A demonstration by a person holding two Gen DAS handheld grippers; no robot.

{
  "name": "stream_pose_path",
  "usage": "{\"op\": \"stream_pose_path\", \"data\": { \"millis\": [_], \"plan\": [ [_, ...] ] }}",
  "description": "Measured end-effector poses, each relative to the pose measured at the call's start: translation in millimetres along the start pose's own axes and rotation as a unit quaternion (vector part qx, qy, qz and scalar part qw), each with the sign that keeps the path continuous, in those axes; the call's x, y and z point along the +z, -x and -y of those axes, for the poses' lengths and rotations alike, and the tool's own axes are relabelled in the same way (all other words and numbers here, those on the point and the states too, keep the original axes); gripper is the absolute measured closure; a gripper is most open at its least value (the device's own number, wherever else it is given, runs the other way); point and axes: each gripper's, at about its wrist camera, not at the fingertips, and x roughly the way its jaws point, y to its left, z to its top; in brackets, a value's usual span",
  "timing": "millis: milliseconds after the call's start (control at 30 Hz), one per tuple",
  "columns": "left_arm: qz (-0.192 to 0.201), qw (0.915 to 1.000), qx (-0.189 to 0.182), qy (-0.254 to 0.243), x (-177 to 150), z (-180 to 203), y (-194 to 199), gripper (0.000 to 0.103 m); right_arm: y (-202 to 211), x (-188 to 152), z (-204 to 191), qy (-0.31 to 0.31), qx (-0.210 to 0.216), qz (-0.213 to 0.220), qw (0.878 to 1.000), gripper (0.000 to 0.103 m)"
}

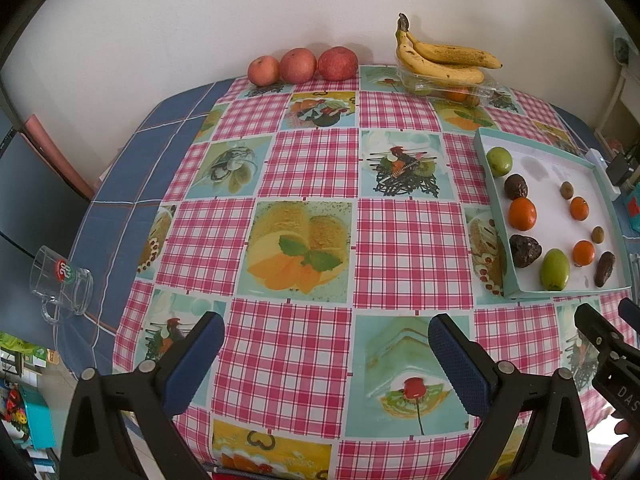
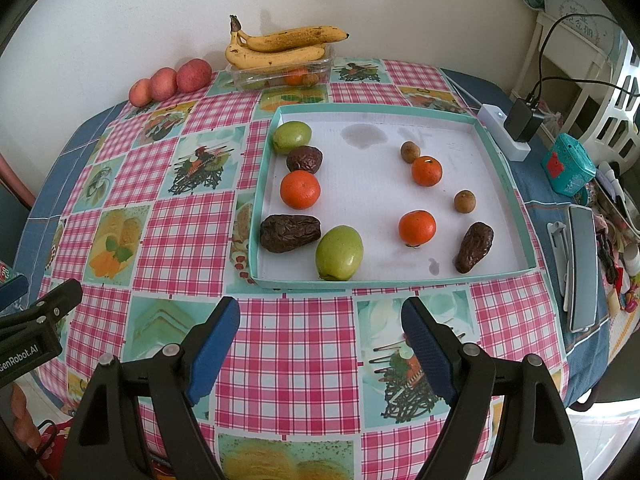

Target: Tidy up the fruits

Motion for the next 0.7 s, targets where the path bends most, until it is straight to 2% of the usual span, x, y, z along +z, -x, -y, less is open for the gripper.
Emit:
{"op": "stream_pose_path", "data": {
  "millis": [700],
  "plan": [
    [0.000, 1.0000, -0.001, -0.002, 0.7, -0.3, -1.0, 0.000, -0.6, -0.5, 1.1, 0.005, 0.001, -0.002, 1.000, 0.019]
  ]
}}
